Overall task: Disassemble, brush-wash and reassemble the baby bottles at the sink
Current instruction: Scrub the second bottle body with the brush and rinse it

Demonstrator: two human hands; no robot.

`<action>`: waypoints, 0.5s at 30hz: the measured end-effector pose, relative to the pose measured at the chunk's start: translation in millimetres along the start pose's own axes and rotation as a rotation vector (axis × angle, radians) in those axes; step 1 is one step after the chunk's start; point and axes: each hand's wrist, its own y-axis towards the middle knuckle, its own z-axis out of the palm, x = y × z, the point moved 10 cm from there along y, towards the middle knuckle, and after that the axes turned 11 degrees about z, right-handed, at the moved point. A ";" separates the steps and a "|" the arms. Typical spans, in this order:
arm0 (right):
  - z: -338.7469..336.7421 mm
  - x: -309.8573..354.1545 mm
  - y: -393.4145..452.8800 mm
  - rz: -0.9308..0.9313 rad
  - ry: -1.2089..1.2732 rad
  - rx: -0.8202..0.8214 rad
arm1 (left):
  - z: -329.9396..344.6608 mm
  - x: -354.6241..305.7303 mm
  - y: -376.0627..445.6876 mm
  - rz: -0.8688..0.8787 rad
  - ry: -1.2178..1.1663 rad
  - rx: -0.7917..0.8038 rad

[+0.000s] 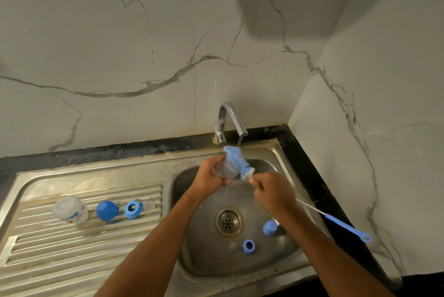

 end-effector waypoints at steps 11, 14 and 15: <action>4.2 9.7 -15.3 -0.091 -0.048 0.003 | -17.2 13.0 -9.6 -0.005 -0.244 -0.114; 2.5 7.2 -14.6 -0.063 -0.074 -0.018 | -16.3 13.6 -5.0 0.003 -0.196 -0.087; 3.2 6.8 -15.0 -0.065 -0.077 -0.022 | -17.0 12.8 -3.1 0.011 -0.187 -0.084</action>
